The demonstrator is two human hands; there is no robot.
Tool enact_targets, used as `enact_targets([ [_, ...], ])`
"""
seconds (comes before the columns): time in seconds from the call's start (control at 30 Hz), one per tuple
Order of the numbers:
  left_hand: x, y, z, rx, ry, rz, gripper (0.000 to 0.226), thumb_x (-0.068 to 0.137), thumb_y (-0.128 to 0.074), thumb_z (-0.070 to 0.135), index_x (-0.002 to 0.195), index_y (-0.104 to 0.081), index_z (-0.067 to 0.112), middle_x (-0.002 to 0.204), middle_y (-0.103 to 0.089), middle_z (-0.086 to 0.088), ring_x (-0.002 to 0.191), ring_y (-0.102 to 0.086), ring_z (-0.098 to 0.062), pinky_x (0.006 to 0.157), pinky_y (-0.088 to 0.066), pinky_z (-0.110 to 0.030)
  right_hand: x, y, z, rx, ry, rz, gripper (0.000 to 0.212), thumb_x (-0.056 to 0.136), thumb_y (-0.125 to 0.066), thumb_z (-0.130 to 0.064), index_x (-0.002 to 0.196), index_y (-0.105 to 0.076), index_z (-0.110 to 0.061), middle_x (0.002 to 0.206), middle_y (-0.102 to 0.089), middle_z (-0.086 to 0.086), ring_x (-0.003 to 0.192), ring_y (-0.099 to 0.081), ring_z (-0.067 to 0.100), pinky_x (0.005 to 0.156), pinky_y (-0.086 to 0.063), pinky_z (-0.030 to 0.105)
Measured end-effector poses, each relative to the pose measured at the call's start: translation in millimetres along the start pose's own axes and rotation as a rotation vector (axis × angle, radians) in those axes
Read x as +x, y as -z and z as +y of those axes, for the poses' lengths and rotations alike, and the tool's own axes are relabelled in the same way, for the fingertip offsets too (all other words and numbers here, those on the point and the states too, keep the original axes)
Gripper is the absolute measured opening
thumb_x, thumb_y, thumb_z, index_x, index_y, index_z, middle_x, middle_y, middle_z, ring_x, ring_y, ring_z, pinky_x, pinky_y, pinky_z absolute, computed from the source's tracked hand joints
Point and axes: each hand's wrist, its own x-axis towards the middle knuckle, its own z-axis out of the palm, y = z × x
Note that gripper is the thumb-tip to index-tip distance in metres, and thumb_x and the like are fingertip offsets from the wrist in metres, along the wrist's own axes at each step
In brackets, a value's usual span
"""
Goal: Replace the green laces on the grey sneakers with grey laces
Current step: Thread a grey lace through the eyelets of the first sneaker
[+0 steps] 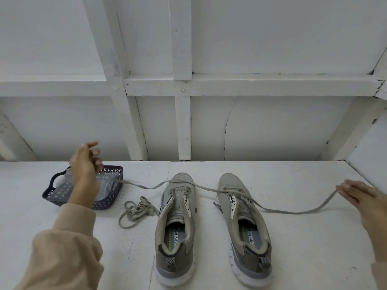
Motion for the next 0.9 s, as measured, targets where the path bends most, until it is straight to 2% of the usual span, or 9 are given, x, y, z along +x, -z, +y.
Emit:
enact_targets([
  [0.1, -14, -35, 13, 0.083, -0.070, -0.216, 0.027, 0.105, -0.034, 0.013, 0.103, -0.059, 0.021, 0.075, -0.057, 0.007, 0.051, -0.051, -0.001, 0.049, -0.042, -0.013, 17, -36, -32, -0.202, 0.039, -0.076, 0.026, 0.077, -0.075, -0.003, 0.102, -0.066, -0.001, 0.102, -0.071, 0.007, 0.070, -0.070, 0.004, 0.067, -0.058, 0.018],
  [0.17, -27, -62, 22, 0.099, -0.088, -0.331, 0.028, 0.103, -0.036, 0.004, 0.115, -0.054, 0.021, 0.082, -0.065, 0.002, 0.056, -0.059, -0.006, 0.055, -0.050, -0.017, 25, -53, -35, -0.299, 0.134, -0.104, 0.014, 0.086, -0.066, 0.002, 0.099, -0.068, -0.003, 0.085, -0.074, -0.007, 0.065, -0.070, 0.004, 0.060, -0.057, 0.016],
  [0.3, -61, -112, 29, -0.003, -0.020, -0.573, 0.045, 0.096, -0.031, -0.012, 0.110, -0.056, 0.022, 0.091, -0.066, -0.003, 0.055, -0.056, -0.010, 0.051, -0.046, -0.021, 25, -88, -49, -0.367, 0.267, -0.076, 0.012, 0.093, -0.062, -0.009, 0.103, -0.067, -0.005, 0.067, -0.071, -0.013, 0.055, -0.066, 0.005, 0.052, -0.053, 0.015],
  [0.37, -80, -132, 22, -0.010, 0.080, -0.680, 0.037, 0.092, -0.034, -0.012, 0.100, -0.057, 0.017, 0.085, -0.066, 0.002, 0.052, -0.049, -0.009, 0.047, -0.035, -0.019, 18, -103, -49, -0.456, 0.333, -0.093, 0.009, 0.092, -0.064, -0.013, 0.098, -0.070, -0.008, 0.065, -0.068, -0.007, 0.053, -0.061, 0.006, 0.051, -0.052, 0.019],
  [0.47, -102, -149, -6, 0.114, 0.217, -0.852, 0.021, 0.099, -0.039, 0.012, 0.088, -0.056, 0.018, 0.072, -0.058, 0.006, 0.048, -0.041, -0.007, 0.046, -0.029, -0.019, 3, -116, -42, -0.859, 0.415, -0.152, 0.010, 0.087, -0.071, -0.027, 0.080, -0.072, -0.020, 0.080, -0.066, 0.000, 0.069, -0.061, 0.017, 0.064, -0.050, 0.035],
  [0.57, -114, -151, -40, 0.290, 0.242, -0.968, 0.033, 0.104, -0.039, 0.036, 0.081, -0.056, 0.020, 0.058, -0.042, 0.011, 0.045, -0.028, -0.006, 0.046, -0.023, -0.020, -9, -122, -28, -1.075, 0.355, -0.175, 0.021, 0.088, -0.067, -0.033, 0.070, -0.064, -0.023, 0.072, -0.066, -0.010, 0.070, -0.062, 0.013, 0.059, -0.040, 0.028],
  [0.63, -120, -150, -56, 0.379, 0.220, -0.994, 0.032, 0.103, -0.040, 0.036, 0.086, -0.059, 0.017, 0.055, -0.038, 0.011, 0.044, -0.024, -0.005, 0.043, -0.020, -0.017, -13, -126, -20, -1.075, 0.334, -0.192, 0.020, 0.091, -0.062, -0.031, 0.072, -0.062, -0.023, 0.067, -0.067, -0.011, 0.067, -0.065, 0.011, 0.060, -0.046, 0.028],
  [0.77, -124, -145, -66, 0.453, 0.178, -1.075, 0.024, 0.104, -0.043, 0.025, 0.102, -0.065, 0.016, 0.065, -0.061, 0.005, 0.044, -0.042, -0.008, 0.043, -0.030, -0.017, -18, -137, -13, -0.810, 0.182, -0.352, 0.014, 0.091, -0.062, -0.017, 0.077, -0.064, -0.017, 0.060, -0.068, -0.004, 0.051, -0.063, 0.005, 0.053, -0.050, 0.025],
  [0.9, -124, -144, -72, 0.531, 0.213, -1.126, 0.019, 0.104, -0.040, 0.009, 0.100, -0.059, 0.011, 0.085, -0.068, 0.000, 0.048, -0.051, -0.007, 0.040, -0.035, -0.015, -17, -141, -6, -1.064, 0.234, -0.341, 0.012, 0.090, -0.065, -0.030, 0.078, -0.065, -0.026, 0.070, -0.064, -0.010, 0.065, -0.059, 0.005, 0.056, -0.040, 0.026],
])
